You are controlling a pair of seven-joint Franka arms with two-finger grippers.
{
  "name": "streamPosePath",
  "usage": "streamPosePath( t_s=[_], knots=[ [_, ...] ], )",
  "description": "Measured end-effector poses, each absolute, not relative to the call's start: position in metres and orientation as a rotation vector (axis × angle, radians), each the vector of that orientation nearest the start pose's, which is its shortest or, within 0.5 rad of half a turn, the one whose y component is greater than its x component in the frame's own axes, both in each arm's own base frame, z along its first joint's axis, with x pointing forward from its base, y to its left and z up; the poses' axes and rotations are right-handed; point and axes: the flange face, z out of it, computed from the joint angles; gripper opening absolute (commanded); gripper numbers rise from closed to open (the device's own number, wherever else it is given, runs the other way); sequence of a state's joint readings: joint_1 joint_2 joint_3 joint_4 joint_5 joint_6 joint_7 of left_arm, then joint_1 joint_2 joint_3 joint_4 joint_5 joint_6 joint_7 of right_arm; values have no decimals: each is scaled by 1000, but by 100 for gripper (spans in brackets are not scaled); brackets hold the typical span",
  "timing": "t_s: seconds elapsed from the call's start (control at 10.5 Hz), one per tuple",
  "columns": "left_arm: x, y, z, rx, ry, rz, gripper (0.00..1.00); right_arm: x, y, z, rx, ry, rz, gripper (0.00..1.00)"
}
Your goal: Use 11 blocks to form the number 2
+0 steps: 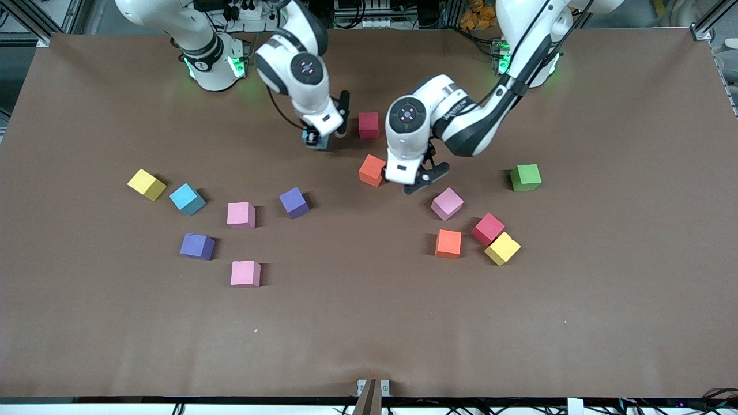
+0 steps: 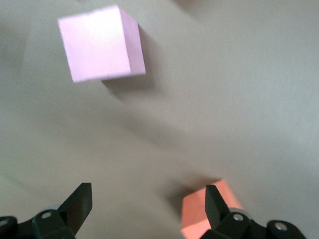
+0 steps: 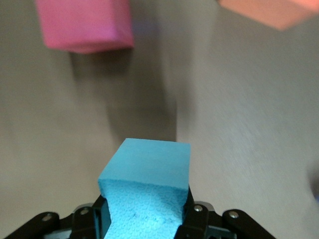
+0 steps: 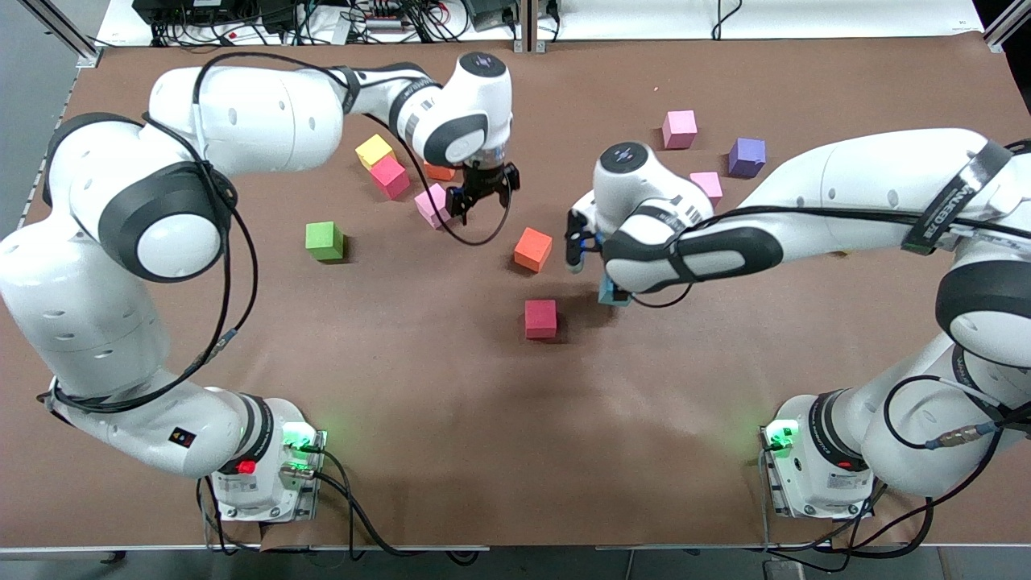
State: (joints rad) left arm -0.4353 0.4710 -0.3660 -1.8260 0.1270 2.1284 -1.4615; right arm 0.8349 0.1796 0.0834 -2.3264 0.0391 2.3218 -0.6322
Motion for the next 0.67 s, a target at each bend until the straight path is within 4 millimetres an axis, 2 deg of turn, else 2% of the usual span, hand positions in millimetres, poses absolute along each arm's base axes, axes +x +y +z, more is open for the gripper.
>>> streamPosePath(
  t_s=[0.29, 0.67],
  knots=[
    [478, -420, 288, -2852, -1167, 270, 100, 292, 427, 238, -2252, -2155, 318, 6],
    [491, -410, 290, -2763, -1384, 290, 100, 283, 467, 226, -2298, -2120, 441, 6]
  ],
)
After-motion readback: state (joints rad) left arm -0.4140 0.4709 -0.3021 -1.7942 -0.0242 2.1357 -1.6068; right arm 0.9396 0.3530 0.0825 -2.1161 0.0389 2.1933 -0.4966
